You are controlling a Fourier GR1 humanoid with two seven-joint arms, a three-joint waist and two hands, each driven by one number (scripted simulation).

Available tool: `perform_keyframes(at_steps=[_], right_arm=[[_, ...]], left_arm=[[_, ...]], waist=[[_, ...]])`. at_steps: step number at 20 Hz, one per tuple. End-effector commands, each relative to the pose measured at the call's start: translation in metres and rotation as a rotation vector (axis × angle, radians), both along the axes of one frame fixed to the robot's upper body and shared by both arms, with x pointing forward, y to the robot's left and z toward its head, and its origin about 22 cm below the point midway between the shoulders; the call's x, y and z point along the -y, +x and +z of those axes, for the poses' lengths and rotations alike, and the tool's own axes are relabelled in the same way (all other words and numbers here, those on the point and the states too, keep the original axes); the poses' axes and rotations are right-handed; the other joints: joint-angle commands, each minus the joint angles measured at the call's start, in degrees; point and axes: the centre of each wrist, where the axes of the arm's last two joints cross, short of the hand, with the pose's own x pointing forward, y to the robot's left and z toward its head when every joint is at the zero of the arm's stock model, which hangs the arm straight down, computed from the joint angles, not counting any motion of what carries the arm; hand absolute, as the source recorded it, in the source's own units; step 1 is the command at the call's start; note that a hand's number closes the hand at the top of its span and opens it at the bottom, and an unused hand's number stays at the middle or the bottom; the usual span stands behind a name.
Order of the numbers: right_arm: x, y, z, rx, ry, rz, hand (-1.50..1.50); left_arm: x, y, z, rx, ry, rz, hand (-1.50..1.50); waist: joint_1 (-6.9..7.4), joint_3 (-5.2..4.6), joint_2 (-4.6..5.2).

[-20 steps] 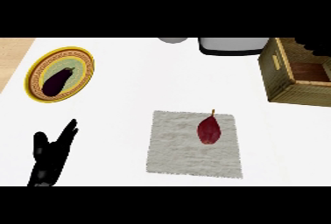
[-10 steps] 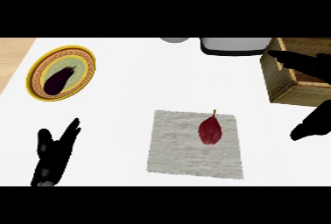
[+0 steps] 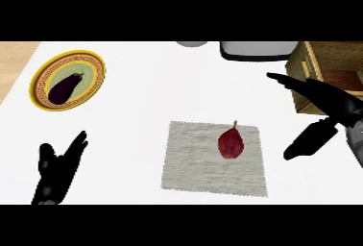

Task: Pick the pear from the placemat and place it in the basket

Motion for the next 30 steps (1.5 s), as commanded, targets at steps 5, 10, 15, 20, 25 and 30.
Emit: perform_keyframes(at_steps=[5,10,15,20,25,30], right_arm=[[-0.018,-0.012,-0.038,-0.026,-0.008,-0.005,-1.50],[-0.009,-0.002,-0.075,-0.044,0.008,-0.001,-1.50],[-0.027,0.002,-0.091,-0.028,-0.023,0.013,-1.50],[-0.040,-0.002,-0.077,0.007,0.019,-0.009,-1.50],[-0.050,0.025,-0.097,0.006,0.019,-0.005,-1.50],[-0.047,0.013,-0.120,-0.048,-0.055,0.011,-1.50]], left_arm=[[0.021,-0.012,-0.011,-0.062,-0.032,0.016,0.00],[0.015,-0.009,-0.023,-0.082,-0.025,0.018,0.00],[0.008,-0.007,-0.026,-0.046,-0.022,0.009,0.00],[0.018,-0.013,-0.019,-0.076,-0.004,0.016,0.00],[0.004,-0.008,-0.020,-0.064,-0.026,0.010,0.00],[-0.004,-0.013,-0.016,-0.067,-0.018,0.005,0.00]], waist=[[-0.22,-0.50,0.24],[-0.11,-0.49,0.40],[-0.06,-0.51,0.39],[-0.17,-0.51,0.27],[0.18,-0.51,0.42],[0.10,-0.50,0.37]])
